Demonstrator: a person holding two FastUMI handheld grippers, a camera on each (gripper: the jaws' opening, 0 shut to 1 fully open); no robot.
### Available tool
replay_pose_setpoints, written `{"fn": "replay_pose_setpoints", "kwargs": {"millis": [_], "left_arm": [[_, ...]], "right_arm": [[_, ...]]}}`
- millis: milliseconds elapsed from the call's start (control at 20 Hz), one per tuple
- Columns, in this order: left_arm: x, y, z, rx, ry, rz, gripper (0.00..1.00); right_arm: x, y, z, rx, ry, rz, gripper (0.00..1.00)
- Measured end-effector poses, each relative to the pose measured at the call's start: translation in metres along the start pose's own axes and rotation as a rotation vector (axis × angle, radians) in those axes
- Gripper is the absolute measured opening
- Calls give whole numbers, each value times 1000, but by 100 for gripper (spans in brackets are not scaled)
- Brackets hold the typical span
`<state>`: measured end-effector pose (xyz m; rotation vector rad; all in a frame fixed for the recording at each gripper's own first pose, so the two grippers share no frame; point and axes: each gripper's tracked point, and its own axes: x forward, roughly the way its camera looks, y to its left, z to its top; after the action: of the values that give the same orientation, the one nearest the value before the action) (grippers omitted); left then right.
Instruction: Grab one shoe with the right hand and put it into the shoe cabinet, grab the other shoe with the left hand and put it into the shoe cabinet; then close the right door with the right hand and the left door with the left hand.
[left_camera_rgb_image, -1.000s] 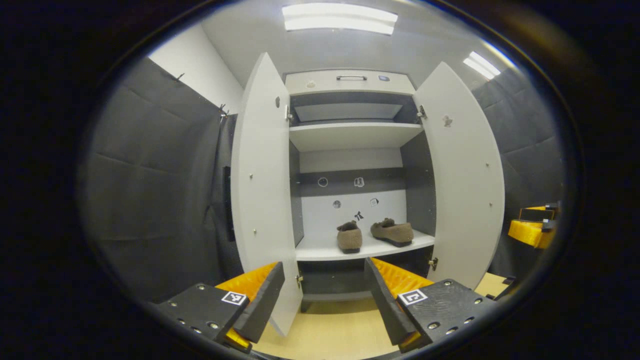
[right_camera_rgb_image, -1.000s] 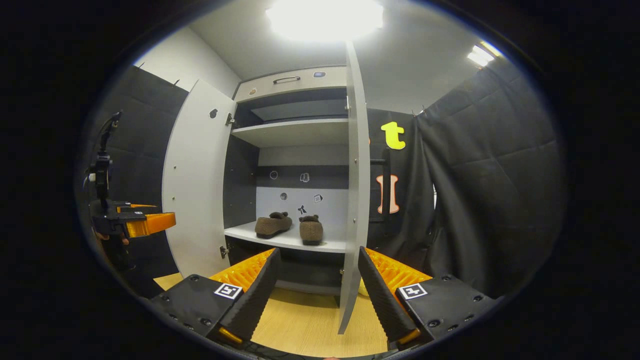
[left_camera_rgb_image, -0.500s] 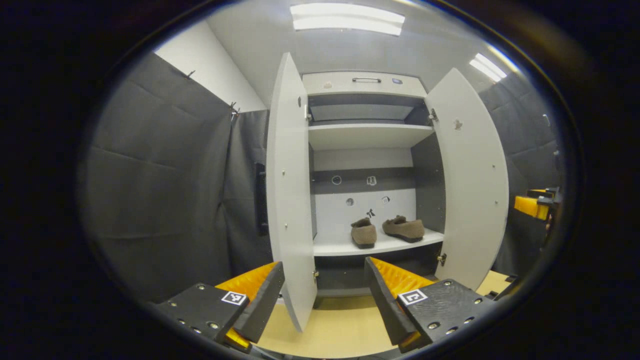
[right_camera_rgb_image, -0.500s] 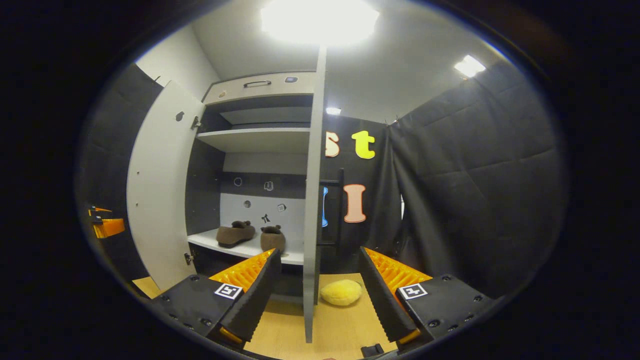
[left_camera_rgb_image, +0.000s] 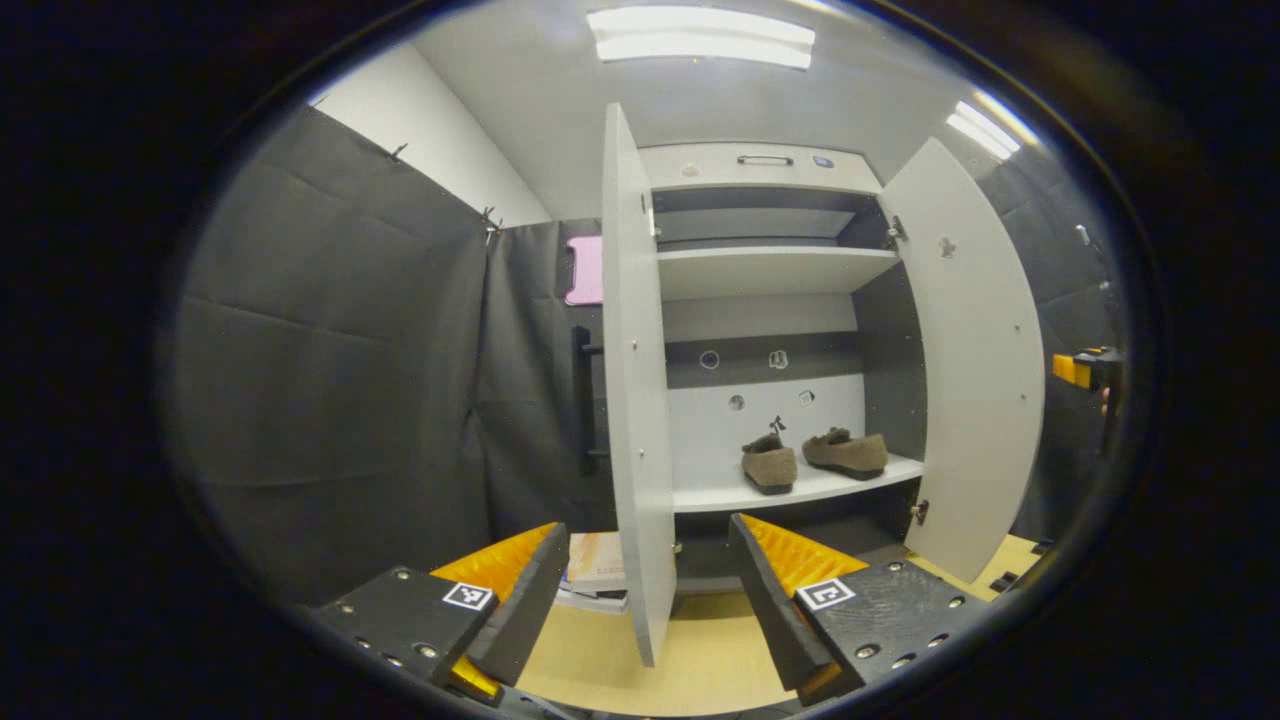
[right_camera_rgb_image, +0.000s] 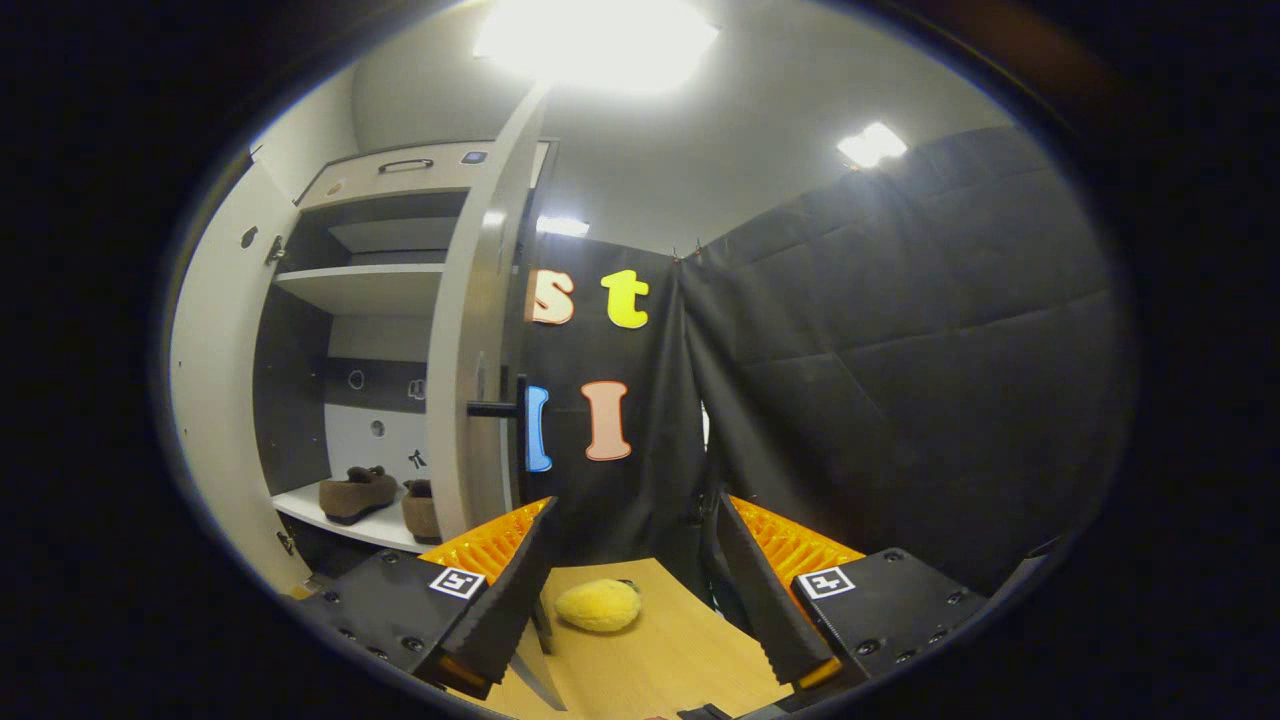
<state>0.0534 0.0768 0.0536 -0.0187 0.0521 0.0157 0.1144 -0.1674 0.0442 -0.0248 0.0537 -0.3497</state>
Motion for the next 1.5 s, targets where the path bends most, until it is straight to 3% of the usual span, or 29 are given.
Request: {"fn": "replay_pose_setpoints", "kwargs": {"millis": [50, 150, 250, 300, 350, 400, 450, 600, 650, 700, 800, 950, 1000, 1100, 1150, 1200, 1500], "left_arm": [[0, 7, 0, 0, 1, 11, 97], [1, 18, -3, -5, 2, 30, 93], [2, 31, -5, -16, 4, 45, 97], [4, 38, -7, -20, 7, 54, 93], [5, 46, -8, -23, 8, 62, 97], [8, 50, -10, -24, 8, 68, 93], [10, 57, -10, -25, 9, 75, 97], [21, 69, -11, -41, 9, 79, 97], [25, 73, -10, -47, 7, 77, 98], [27, 76, -10, -50, 6, 76, 98], [35, 81, -11, -53, 6, 72, 93], [48, 87, -16, -58, 17, 70, 97], [50, 87, -17, -61, 20, 68, 93], [57, 90, -19, -64, 21, 60, 98], [59, 92, -20, -63, 22, 59, 98], [60, 93, -22, -64, 26, 57, 98], [62, 105, -27, -74, 31, 58, 93]], "right_arm": [[6, -1, -1, 3, 8, -17, 96], [16, -1, -3, 4, 25, -47, 98], [23, 3, -4, 4, 34, -57, 98], [24, 6, -5, 3, 40, -55, 98], [27, 10, -7, -3, 46, -55, 98], [26, 10, -8, -17, 48, -67, 96], [28, 11, -6, -24, 34, -76, 92], [23, 26, -8, -38, 30, -53, 93], [22, 30, -7, -41, 27, -49, 88], [20, 34, -7, -40, 27, -44, 93], [15, 42, -6, -38, 25, -35, 93], [8, 56, -7, -37, 25, -22, 93], [6, 63, -6, -36, 24, -11, 93], [2, 80, -6, -25, 16, 24, 93], [1, 87, -6, -16, 14, 38, 88], [-4, 93, -6, -6, 14, 50, 93], [-6, 125, -8, -10, 7, 86, 93]]}}
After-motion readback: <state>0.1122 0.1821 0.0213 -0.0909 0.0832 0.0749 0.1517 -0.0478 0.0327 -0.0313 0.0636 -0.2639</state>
